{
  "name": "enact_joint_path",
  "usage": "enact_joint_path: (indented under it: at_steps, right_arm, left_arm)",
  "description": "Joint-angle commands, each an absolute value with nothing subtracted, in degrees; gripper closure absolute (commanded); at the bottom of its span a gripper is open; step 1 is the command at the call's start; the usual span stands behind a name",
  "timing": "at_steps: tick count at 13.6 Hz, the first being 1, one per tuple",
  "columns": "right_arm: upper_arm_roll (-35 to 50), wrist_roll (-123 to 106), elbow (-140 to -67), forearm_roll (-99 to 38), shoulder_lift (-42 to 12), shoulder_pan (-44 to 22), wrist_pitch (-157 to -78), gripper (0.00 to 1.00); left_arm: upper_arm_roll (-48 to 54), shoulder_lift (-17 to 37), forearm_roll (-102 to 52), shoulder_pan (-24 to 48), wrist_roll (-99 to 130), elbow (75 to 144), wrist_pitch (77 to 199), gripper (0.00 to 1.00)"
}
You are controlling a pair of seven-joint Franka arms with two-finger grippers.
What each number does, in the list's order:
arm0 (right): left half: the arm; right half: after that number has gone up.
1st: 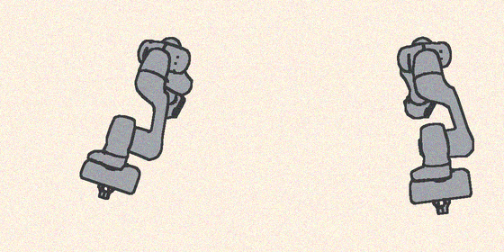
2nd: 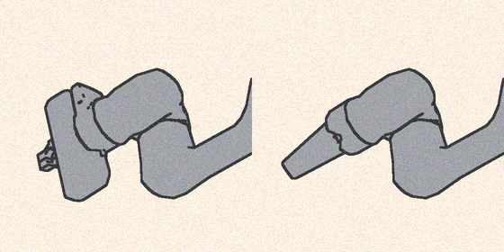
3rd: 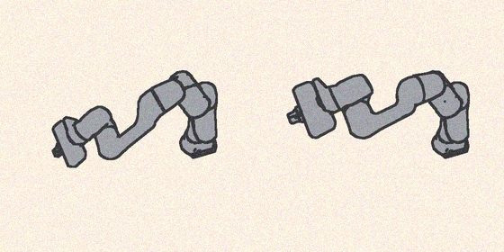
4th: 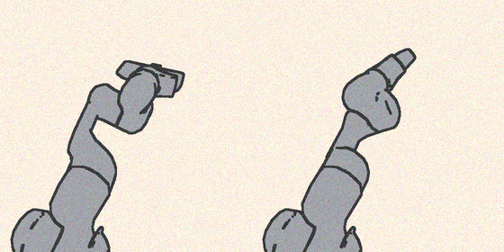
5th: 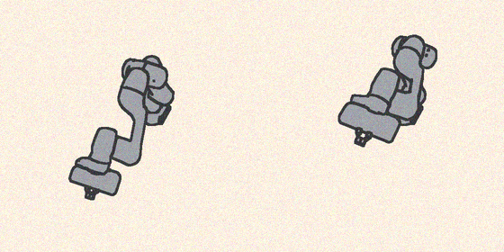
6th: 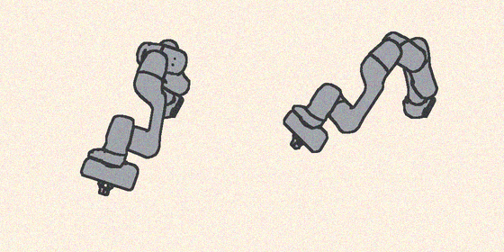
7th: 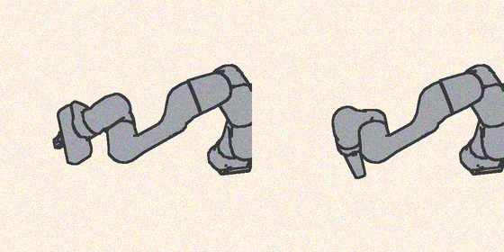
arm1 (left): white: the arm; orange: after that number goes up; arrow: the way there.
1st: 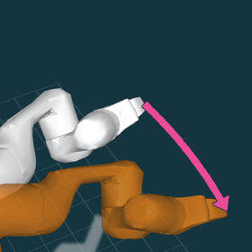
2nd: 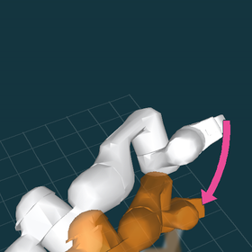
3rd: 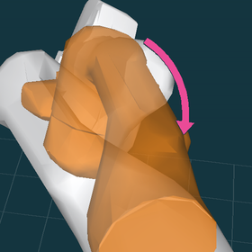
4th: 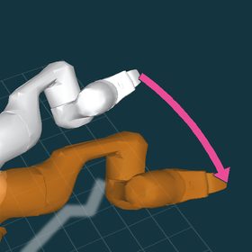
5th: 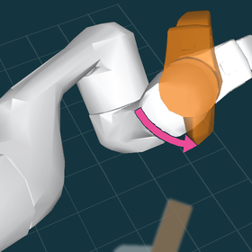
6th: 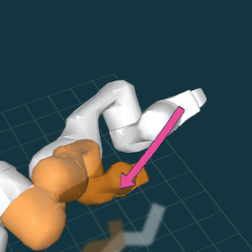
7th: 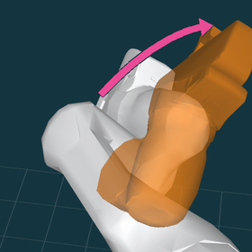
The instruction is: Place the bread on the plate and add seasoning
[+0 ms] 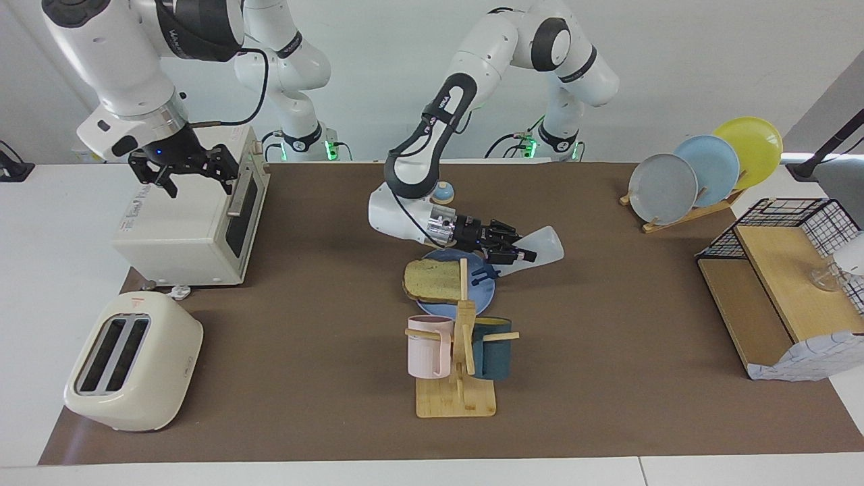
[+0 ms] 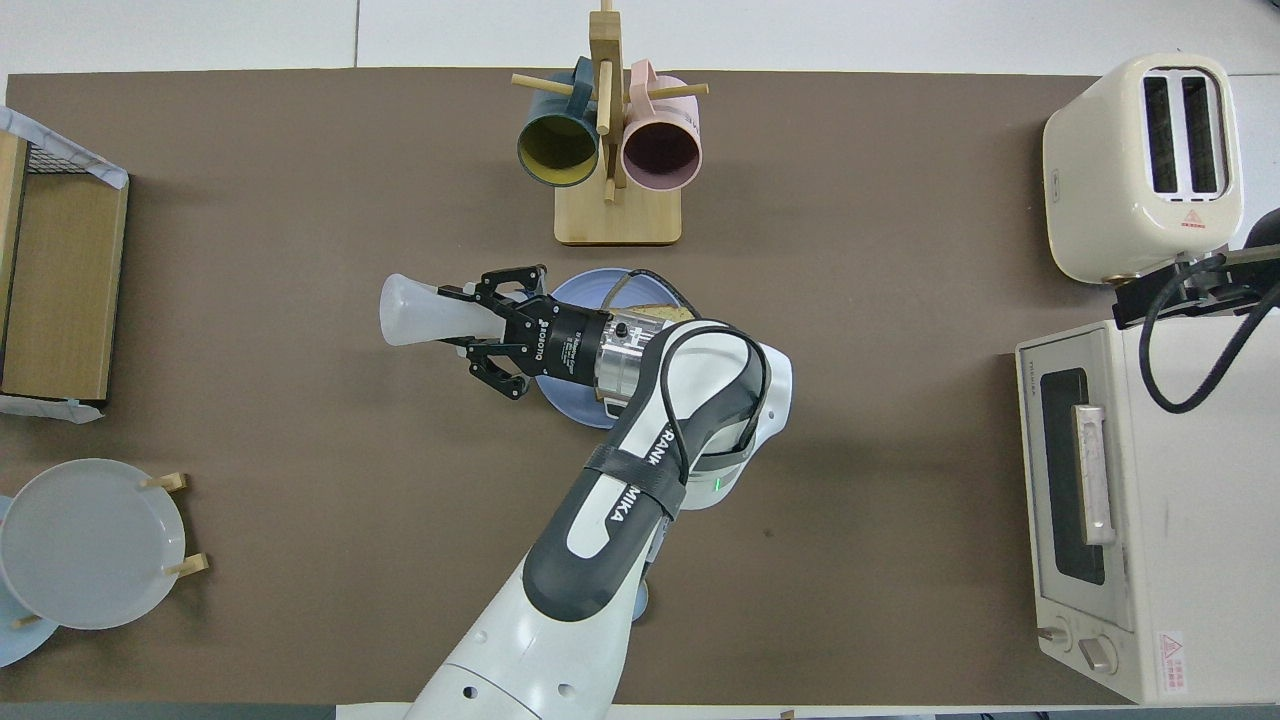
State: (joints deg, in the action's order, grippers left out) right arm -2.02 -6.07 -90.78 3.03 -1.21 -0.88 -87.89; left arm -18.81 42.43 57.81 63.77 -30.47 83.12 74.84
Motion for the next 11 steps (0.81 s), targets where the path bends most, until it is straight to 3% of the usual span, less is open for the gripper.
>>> enact_joint_path:
  at_steps: [1,6,11]
  right_arm:
    - [-1.5,-7.2,-92.5,2.9,0.2,0.1,-88.7,0.00]
    - [-1.5,-7.2,-92.5,2.9,0.2,0.1,-88.7,0.00]
    - [-1.5,-7.2,-92.5,2.9,0.2,0.1,-88.7,0.00]
  left_arm:
    - [-19.0,43.1,58.8,64.7,-30.7,82.4,75.0,1.00]
    - [-19.0,42.8,54.5,70.1,-30.7,82.1,73.7,1.00]
    - [-19.1,42.9,54.7,68.4,-30.7,82.2,75.0,1.00]
